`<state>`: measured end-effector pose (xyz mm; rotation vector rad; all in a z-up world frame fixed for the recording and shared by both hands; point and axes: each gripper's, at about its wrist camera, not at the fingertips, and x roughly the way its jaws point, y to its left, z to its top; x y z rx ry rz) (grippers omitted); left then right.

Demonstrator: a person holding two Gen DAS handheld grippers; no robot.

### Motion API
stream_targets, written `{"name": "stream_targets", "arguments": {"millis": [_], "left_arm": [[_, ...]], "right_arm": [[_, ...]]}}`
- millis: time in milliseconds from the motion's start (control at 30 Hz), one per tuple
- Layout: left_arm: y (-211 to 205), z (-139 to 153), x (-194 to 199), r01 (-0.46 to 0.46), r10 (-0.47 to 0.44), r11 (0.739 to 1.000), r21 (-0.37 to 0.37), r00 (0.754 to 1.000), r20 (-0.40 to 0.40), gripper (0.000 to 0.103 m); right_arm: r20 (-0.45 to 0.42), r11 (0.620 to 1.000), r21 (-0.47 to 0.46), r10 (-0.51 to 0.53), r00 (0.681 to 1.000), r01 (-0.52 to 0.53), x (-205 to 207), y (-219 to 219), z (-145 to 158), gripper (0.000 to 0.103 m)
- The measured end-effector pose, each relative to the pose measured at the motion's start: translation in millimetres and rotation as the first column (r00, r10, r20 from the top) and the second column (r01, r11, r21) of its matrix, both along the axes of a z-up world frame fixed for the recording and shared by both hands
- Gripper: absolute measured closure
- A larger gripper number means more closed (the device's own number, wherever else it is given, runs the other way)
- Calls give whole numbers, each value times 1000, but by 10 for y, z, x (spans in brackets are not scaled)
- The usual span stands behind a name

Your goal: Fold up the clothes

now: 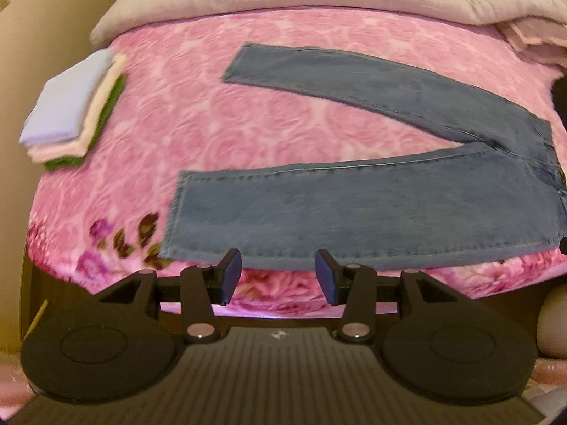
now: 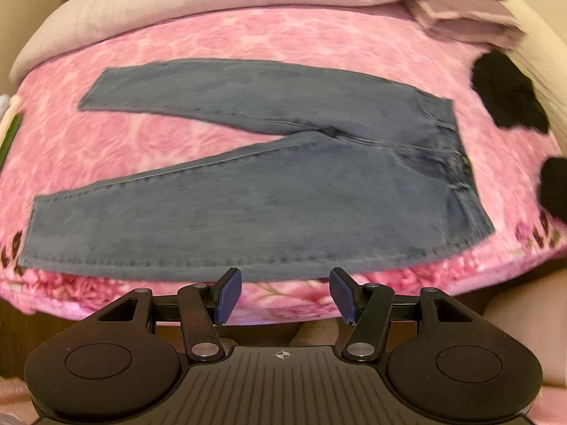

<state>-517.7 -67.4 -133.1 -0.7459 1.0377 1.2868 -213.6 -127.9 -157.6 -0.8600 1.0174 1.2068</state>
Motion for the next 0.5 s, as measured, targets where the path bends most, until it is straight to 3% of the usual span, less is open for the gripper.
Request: {"name": "stream_targets", "arguments": {"millis": [300,500], "left_arm": [[234,-101,709,103,-103,994,-20,995,-14,61],[491,-182,1219,105,-105,994,-28,994,3,61]], "right_arm": [[-21,989,-30,-143,990,142,642,-149,-79,44],[-41,989,-16,-144,989,144,1152,83,-117,44]]}}
